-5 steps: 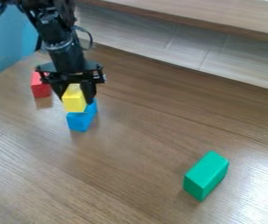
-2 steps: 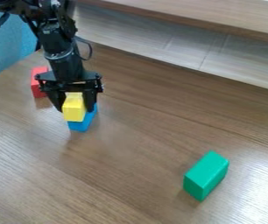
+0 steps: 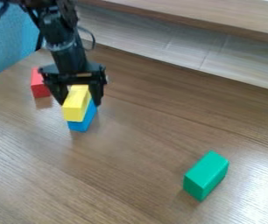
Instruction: Pick up the white rectangle block and put it on top of the blue rectangle block
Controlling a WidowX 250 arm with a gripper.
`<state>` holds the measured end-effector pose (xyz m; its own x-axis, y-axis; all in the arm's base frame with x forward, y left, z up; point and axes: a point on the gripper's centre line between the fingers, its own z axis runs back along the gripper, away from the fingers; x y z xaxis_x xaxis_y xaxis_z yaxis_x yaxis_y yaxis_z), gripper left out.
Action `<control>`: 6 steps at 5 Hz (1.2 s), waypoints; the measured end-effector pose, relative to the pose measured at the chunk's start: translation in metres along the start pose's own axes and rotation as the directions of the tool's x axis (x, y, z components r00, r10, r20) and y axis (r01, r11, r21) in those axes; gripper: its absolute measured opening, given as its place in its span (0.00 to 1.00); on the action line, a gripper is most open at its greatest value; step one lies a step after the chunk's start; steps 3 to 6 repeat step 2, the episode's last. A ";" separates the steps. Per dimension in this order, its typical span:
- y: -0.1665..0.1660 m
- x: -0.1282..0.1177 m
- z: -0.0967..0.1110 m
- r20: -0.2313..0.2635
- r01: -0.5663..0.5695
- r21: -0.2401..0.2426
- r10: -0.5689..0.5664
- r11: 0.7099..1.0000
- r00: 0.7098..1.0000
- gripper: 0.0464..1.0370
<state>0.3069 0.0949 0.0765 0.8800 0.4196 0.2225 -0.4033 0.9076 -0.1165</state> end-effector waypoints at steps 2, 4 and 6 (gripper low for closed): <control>-0.009 0.009 0.040 0.084 0.008 -0.032 -0.005 0.999 0.996 0.96; -0.009 0.009 0.040 0.084 0.008 -0.032 -0.005 0.999 0.996 0.96; -0.009 0.009 0.040 0.084 0.008 -0.032 -0.005 0.999 0.996 0.96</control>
